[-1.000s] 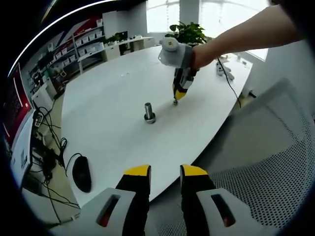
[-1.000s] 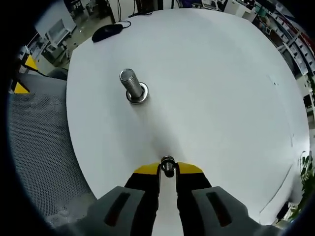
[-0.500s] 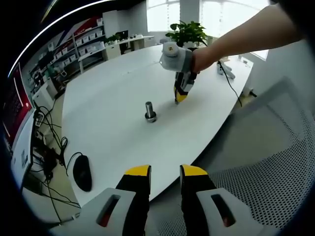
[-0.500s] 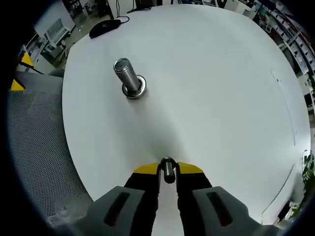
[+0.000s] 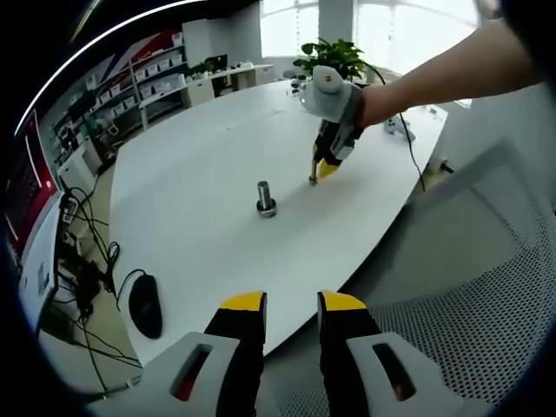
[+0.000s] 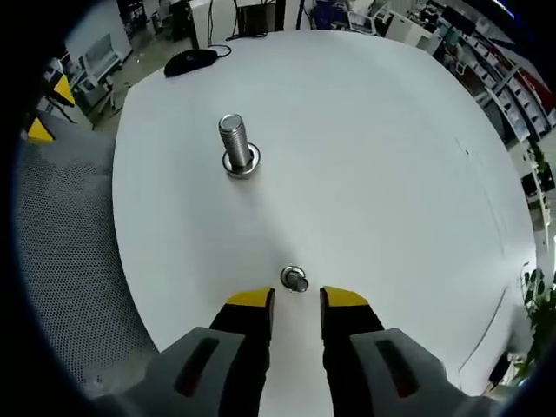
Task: Place the washer onto the threaded stud by aligning its center hole with the stud, sliding it down to the base, and recovering from edge contact or off-axis alignment until the washer reaches the visible bottom stop.
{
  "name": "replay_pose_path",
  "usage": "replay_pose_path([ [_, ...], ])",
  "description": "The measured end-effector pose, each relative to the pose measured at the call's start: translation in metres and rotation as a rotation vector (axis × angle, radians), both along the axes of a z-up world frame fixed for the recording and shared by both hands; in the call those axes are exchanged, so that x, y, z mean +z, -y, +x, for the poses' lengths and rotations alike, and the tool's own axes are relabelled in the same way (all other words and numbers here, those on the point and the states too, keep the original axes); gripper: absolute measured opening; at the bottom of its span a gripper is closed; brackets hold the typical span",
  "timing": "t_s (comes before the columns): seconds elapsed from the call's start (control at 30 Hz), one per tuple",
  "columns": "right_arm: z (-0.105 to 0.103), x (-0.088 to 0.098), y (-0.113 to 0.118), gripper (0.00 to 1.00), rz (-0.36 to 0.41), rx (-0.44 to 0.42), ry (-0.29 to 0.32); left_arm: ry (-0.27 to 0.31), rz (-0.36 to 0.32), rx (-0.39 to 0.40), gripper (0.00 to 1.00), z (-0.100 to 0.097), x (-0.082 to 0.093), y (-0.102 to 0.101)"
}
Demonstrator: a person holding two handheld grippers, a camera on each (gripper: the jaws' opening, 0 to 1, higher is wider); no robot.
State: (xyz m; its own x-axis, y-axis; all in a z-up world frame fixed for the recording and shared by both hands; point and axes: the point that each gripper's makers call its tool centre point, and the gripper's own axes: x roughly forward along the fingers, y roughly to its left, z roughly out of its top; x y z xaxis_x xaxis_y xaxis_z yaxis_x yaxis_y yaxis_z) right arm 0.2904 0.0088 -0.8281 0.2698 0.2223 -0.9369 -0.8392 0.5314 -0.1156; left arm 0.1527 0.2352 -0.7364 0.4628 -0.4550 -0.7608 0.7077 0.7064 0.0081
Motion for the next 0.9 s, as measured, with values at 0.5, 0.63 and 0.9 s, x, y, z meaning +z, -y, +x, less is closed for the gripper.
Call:
replay_pose_path([
  [0.5,-0.039,0.057,0.016,0.25,0.182,-0.174,0.151,-0.006,-0.052,-0.008,0.22,-0.001,0.004,0.006],
  [0.63,-0.053,0.071,0.015,0.25,0.224,-0.208,0.187,0.016,-0.071,0.000,0.22,0.001,0.009,0.006],
  [0.9,-0.078,0.099,0.019,0.26,0.322,-0.315,0.228,0.026,-0.127,0.011,0.22,0.002,0.017,0.011],
])
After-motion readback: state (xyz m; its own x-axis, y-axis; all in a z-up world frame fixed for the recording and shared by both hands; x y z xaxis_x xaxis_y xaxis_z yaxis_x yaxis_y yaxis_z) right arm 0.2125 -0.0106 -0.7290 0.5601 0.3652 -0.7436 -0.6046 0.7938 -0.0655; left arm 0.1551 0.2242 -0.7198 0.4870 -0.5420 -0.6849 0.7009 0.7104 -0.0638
